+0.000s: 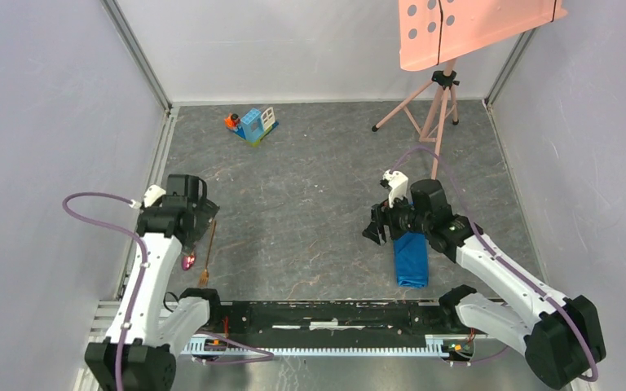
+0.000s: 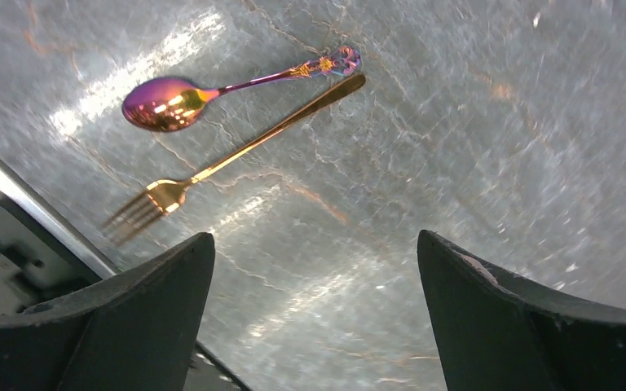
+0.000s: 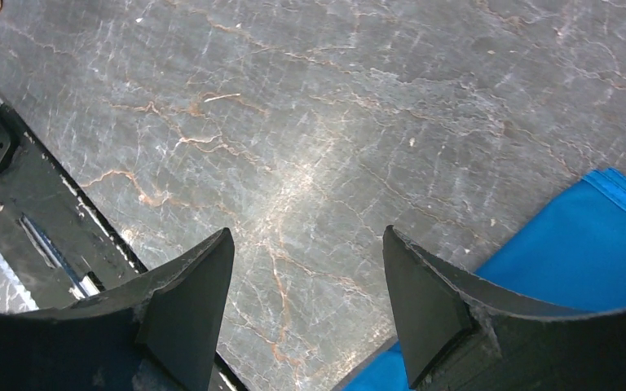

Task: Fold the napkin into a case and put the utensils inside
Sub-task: Pick up the spoon from the corner of the board.

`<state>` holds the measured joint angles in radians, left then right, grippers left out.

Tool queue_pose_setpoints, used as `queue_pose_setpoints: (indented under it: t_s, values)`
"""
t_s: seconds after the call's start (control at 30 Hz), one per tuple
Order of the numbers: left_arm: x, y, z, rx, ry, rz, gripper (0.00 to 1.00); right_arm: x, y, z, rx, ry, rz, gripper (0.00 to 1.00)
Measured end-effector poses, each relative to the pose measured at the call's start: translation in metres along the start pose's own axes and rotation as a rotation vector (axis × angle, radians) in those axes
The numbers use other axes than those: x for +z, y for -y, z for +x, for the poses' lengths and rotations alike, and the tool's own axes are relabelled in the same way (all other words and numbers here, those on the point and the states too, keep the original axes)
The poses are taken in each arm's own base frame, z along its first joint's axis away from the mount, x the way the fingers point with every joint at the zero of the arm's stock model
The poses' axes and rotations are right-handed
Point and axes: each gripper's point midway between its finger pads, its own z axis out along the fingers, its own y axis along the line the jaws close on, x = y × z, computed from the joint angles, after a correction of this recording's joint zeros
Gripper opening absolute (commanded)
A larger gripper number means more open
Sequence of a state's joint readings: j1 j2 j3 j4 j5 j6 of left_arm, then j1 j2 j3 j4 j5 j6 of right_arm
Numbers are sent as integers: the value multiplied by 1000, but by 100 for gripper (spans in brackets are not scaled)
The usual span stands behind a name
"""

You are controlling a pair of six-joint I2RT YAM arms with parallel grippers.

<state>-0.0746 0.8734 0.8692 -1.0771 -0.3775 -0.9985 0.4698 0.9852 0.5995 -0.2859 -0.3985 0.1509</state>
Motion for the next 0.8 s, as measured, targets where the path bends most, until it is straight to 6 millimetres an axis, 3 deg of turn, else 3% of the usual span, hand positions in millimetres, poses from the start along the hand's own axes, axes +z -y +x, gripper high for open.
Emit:
queue_pose_setpoints:
  t_s: [0.2,0.4,0.53,0.8]
  values:
    - [26,3,-13,-446,-92,-149,99,2,-13,3,-46,-9,-21,74]
    - [75,-13,2,-838,-191,-379,94,1,-15,6,-79,-19,0,74]
    - [93,-23,12,-978,-186,-444,93,2,-12,10,-93,-33,26,74]
    - [114,-42,-6,-1138,-134,-504,80,1,-8,12,-109,-42,53,74]
